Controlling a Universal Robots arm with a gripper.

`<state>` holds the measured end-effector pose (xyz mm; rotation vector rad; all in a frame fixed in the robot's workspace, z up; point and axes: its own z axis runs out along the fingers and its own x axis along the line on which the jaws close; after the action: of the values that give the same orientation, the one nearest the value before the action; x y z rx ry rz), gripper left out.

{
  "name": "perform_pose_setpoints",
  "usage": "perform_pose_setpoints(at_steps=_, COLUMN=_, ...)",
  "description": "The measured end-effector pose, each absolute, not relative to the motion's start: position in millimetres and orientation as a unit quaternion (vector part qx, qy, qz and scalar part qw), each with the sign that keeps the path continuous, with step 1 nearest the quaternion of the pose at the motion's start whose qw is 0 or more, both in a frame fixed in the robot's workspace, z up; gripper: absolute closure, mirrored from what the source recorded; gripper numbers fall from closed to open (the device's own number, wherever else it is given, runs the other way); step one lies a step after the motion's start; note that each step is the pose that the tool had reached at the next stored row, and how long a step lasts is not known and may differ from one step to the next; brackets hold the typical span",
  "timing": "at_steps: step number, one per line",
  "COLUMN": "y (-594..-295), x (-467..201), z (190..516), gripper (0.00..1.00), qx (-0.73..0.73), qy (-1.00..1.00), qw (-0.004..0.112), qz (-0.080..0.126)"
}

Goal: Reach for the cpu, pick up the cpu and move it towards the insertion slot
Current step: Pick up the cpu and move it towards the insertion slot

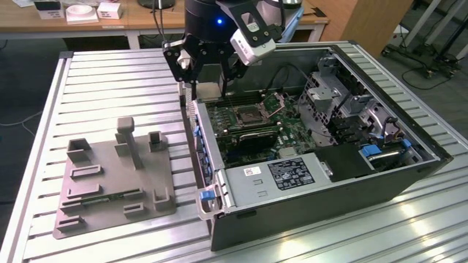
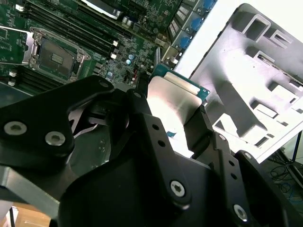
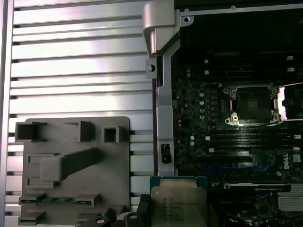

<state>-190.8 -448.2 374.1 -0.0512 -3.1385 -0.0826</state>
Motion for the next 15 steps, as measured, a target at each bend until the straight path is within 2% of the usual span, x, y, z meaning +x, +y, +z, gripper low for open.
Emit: perform_pose_setpoints(at_steps=15, y=-448.1, x=-184.0, z=373.7, gripper=0.45, qx=-0.016, qy=-1.000, qw=0.001, qz=-0.026)
